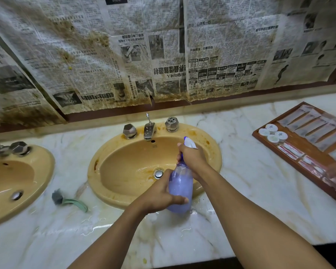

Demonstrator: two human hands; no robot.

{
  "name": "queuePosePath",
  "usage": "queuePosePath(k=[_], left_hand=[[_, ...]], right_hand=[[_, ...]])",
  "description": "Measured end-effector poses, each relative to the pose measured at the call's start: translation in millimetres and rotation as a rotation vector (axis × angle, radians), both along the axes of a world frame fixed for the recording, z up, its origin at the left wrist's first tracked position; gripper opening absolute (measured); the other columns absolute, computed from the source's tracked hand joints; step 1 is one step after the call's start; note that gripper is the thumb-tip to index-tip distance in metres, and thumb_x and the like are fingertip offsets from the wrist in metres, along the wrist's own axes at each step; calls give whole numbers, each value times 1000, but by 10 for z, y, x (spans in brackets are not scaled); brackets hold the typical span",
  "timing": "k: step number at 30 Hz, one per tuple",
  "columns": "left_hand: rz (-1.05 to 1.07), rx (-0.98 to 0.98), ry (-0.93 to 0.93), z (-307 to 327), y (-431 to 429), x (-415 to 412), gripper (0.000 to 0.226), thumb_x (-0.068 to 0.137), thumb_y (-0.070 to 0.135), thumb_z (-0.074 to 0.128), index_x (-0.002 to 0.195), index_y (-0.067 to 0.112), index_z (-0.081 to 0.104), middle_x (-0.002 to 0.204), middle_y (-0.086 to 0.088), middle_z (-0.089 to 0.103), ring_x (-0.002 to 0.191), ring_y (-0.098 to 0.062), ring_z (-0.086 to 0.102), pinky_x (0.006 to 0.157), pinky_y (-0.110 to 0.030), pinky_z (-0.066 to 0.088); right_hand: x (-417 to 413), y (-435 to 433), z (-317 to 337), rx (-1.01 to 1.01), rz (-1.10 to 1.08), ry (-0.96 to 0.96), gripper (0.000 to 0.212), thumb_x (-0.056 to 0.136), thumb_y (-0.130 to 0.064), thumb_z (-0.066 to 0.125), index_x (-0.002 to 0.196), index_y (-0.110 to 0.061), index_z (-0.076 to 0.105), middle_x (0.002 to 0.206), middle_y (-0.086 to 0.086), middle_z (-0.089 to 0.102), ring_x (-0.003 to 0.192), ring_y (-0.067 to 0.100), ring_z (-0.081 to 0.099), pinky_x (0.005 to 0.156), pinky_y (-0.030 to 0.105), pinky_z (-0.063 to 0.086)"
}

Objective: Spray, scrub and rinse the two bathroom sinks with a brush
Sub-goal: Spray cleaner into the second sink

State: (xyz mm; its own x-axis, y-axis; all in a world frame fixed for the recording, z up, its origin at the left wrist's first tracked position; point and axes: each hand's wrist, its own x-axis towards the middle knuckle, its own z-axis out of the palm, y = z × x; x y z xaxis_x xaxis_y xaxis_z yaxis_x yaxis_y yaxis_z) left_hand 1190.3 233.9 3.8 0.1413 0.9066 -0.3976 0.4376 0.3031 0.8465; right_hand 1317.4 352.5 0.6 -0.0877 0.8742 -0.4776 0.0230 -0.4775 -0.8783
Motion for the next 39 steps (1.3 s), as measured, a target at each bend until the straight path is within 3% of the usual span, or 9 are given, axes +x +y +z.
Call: queuePosePath(k=[4, 9, 13, 15, 20, 26, 32, 35, 39], left_hand=[[19, 4, -20, 7, -26, -31, 63, 73, 29, 89, 122, 31, 50, 111, 12, 64, 97, -1, 64, 86, -28, 56], [23, 35, -12, 46, -14, -122, 71, 67, 37, 89, 126, 32, 50, 119, 7, 64, 108, -11, 64, 95, -39, 56], [29, 40, -18, 60, -37, -148, 70, 68, 34, 90, 126, 32, 51, 121, 5, 64, 110, -13, 64, 96, -40, 56], [33, 19, -51, 71, -89, -122, 71, 72, 29, 90, 130, 33, 50, 122, 10, 65, 112, -9, 65, 99, -38, 55], [60, 18, -108, 35, -221, 14, 74, 79, 16, 87, 138, 32, 45, 125, 21, 65, 118, -2, 62, 102, -31, 52], [18, 1, -68, -41, -251, 128, 71, 75, 25, 89, 133, 32, 49, 128, 15, 65, 119, -5, 63, 104, -37, 51], [-100, -12, 23, -47, -203, 445, 64, 70, 40, 88, 122, 32, 51, 119, 8, 65, 113, -15, 63, 102, -45, 52], [-126, -10, 40, -55, -185, 595, 65, 71, 41, 88, 124, 34, 51, 120, 10, 65, 114, -13, 62, 102, -45, 51], [-133, -16, 75, -66, -190, 682, 68, 70, 44, 88, 125, 34, 50, 124, 9, 64, 117, -15, 61, 104, -47, 50]], right_hand=[[-56, -51, 22, 32, 25, 9, 33, 76, -51, 68, 95, -24, 62, 66, 4, 69, 66, 21, 64, 92, 54, 58], [-85, -44, 85, 79, 118, 86, 47, 92, -48, 69, 131, -27, 55, 88, 5, 72, 77, 15, 67, 85, 40, 57], [-102, -58, 144, 90, 150, 110, 13, 93, -45, 70, 96, -36, 61, 84, 7, 70, 72, 19, 65, 78, 36, 54], [-120, -71, 149, 64, 127, 35, 23, 90, -45, 68, 81, -24, 63, 72, 5, 67, 65, 21, 61, 81, 43, 56], [-99, -165, 166, 64, 129, -151, 29, 91, -52, 62, 87, -23, 62, 62, 2, 69, 68, 18, 65, 79, 37, 56], [156, -276, 59, 54, 161, 20, 41, 90, -58, 69, 110, -23, 62, 97, 5, 77, 101, 19, 70, 99, 42, 53], [540, -351, -20, 43, -126, -88, 9, 94, -43, 62, 97, -35, 60, 68, 4, 67, 70, 24, 65, 85, 45, 58], [695, -379, -24, 29, -149, -170, 33, 88, -44, 58, 117, -29, 64, 65, 2, 67, 71, 27, 65, 88, 50, 59], [840, -402, -56, 44, -51, -70, 73, 93, -46, 64, 157, -34, 33, 77, 4, 71, 80, 21, 68, 92, 46, 58]])
